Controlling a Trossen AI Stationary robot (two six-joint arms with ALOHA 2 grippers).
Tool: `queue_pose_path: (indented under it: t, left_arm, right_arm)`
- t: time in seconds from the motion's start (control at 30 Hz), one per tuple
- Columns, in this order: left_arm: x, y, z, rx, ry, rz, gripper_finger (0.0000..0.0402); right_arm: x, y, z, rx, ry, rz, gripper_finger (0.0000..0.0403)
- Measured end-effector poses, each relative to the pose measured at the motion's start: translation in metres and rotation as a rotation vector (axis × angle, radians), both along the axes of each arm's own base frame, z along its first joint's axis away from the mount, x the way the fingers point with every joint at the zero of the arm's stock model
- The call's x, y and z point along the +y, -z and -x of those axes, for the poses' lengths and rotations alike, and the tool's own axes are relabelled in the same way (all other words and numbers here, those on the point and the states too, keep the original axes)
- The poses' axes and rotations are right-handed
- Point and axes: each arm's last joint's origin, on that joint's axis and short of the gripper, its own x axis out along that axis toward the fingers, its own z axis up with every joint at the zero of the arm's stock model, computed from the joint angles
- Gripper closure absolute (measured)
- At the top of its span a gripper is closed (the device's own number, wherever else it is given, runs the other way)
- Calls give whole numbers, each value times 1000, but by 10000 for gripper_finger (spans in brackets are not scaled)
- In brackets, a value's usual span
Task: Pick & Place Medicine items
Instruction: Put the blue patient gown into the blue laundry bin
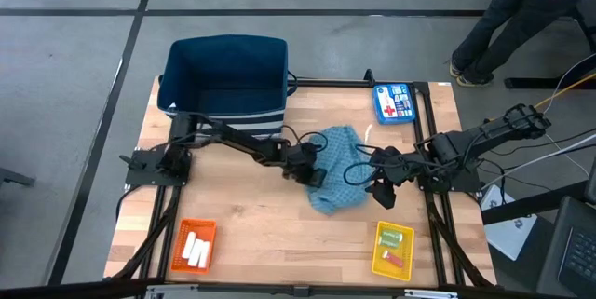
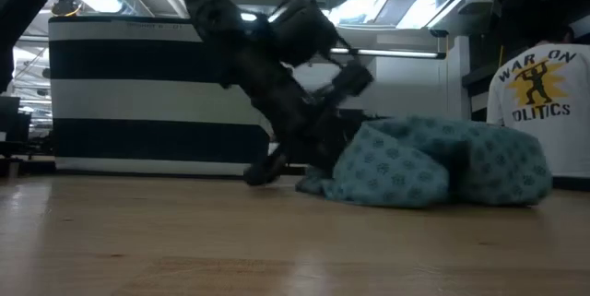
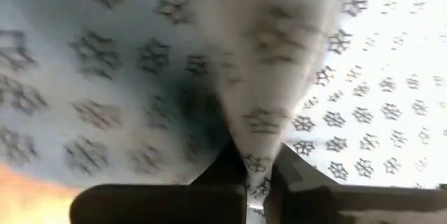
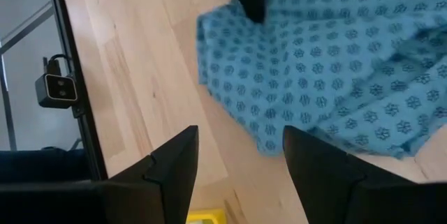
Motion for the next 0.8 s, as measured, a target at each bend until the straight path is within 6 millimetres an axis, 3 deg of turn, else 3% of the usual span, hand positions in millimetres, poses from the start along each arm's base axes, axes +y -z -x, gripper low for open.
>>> queue_pose_path:
  t: [0.13, 0.3, 0.5, 0.8]
  left_arm:
    - [12, -37, -5, -214, -52, -62, 398]
    - [29, -76, 2, -347, -79, -159, 399]
    - [43, -128, 19, -517, -119, -308, 399]
    - [53, -191, 48, -748, -186, -496, 400]
  right_arm:
    - [0, 0, -1, -7, -1, 0, 194]
    - [0, -1, -1, -19, 2, -1, 195]
    - [0, -1, -2, -25, 7, -1, 195]
    - [-1, -3, -5, -53, 26, 2, 195]
